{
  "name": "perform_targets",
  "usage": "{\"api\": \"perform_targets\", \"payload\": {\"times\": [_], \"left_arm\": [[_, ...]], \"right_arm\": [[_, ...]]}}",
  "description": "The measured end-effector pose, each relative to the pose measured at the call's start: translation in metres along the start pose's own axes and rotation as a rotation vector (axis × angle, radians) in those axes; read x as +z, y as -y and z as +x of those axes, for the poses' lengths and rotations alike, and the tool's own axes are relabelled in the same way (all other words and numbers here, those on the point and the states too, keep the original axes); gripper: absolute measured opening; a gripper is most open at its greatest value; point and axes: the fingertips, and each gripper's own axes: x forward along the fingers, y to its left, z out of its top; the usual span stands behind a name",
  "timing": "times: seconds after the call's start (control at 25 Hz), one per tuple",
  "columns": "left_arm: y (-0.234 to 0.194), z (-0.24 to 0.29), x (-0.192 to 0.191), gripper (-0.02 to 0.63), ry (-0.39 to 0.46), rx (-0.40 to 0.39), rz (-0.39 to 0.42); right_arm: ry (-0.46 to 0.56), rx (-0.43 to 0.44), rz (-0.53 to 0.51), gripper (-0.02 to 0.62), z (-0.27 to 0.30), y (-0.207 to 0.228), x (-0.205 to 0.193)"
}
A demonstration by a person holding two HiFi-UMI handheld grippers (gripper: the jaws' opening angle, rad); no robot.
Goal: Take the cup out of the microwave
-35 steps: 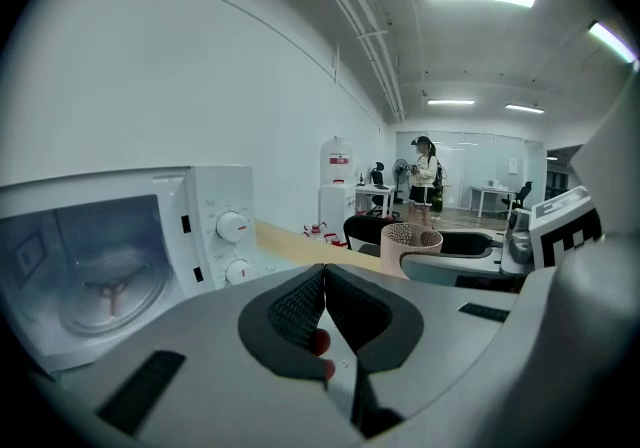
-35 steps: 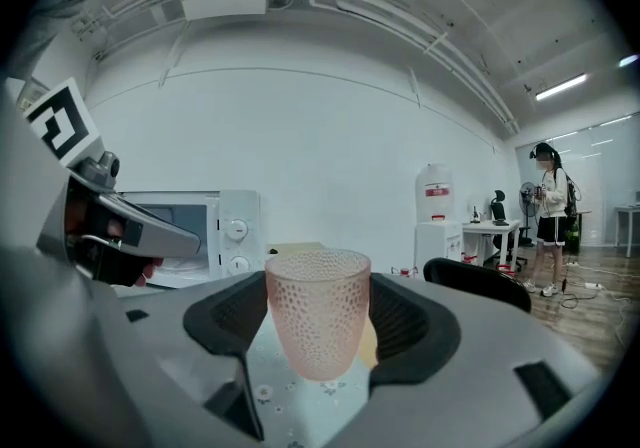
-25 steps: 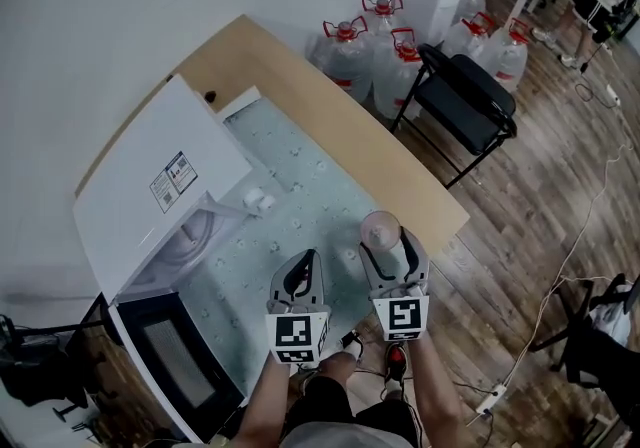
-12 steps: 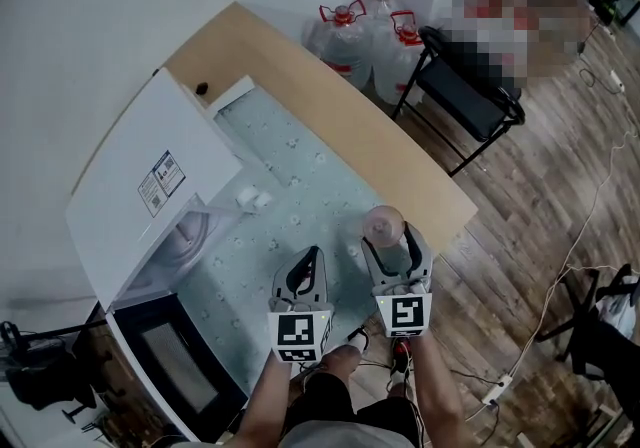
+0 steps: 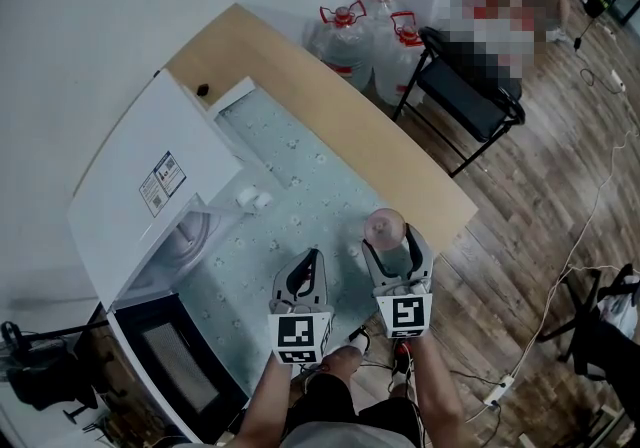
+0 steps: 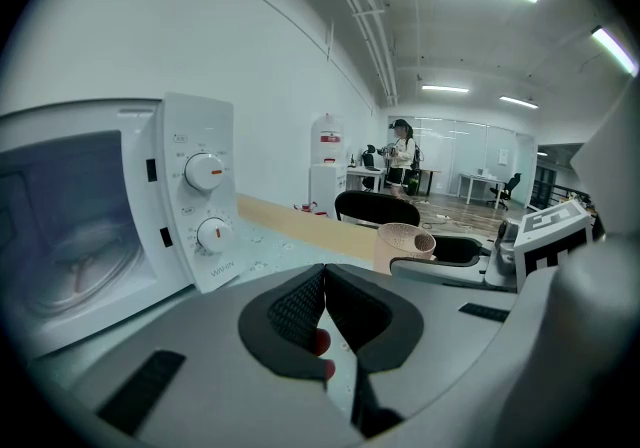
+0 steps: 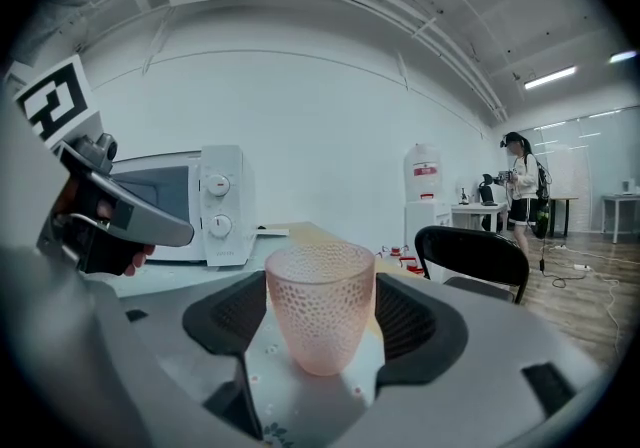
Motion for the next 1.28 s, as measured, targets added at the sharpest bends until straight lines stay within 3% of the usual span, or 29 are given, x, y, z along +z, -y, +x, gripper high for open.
{"api": "perform_targets", "payload": {"times": [0.52, 1.04, 1.28], "left_arm": [[0.008, -0.022, 0.025, 0.023, 0.05, 0.021, 0.008], [0.013, -0.086, 0.079, 0.023, 0.173, 0.108, 0.003], [0.024, -0.133, 0.098, 0.023, 0.229, 0.167, 0.0]], "right_arm": [[0.035, 0.023, -0.008, 0.342, -0.016, 0.002, 0.029], [0.136, 0.085, -0.046, 0.341, -0.057, -0.005, 0.107], [0.169, 0.136, -0.058, 0.278, -0.095, -0.016, 0.145]]}}
